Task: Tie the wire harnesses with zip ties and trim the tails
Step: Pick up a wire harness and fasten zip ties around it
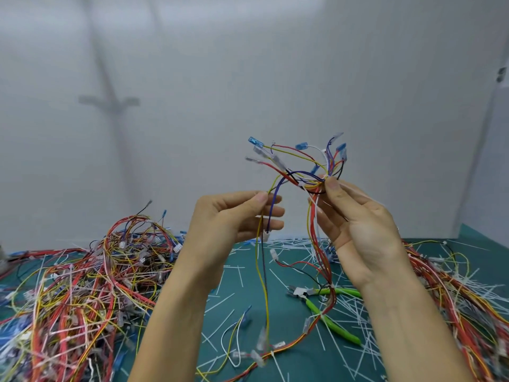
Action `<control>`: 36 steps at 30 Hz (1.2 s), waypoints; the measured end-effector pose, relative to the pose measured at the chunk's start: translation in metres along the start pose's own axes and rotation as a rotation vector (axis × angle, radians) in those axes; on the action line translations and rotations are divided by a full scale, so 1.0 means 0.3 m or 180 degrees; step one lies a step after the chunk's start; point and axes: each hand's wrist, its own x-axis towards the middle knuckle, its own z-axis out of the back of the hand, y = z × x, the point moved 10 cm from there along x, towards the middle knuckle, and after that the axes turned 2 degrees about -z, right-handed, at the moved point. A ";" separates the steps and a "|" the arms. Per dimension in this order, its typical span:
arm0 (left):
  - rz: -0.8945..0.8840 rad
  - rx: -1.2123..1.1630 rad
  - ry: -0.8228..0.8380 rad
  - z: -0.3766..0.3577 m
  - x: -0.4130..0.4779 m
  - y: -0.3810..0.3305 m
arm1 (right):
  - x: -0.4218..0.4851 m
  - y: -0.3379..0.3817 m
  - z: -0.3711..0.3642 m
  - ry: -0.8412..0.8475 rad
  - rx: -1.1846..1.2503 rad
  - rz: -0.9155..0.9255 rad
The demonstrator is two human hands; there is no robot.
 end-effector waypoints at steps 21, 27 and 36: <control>-0.0673 -0.0686 -0.1422 0.166 0.005 -0.005 | -0.119 -0.197 -0.135 0.2434 -0.2789 -0.0802; -0.0610 -0.1739 -0.1829 0.229 0.009 0.062 | -0.091 -0.229 -0.169 0.2126 -0.2248 -0.0598; 0.0521 -0.1412 -0.0902 0.081 0.059 0.162 | -0.053 -0.200 -0.156 0.1502 -0.1655 -0.0438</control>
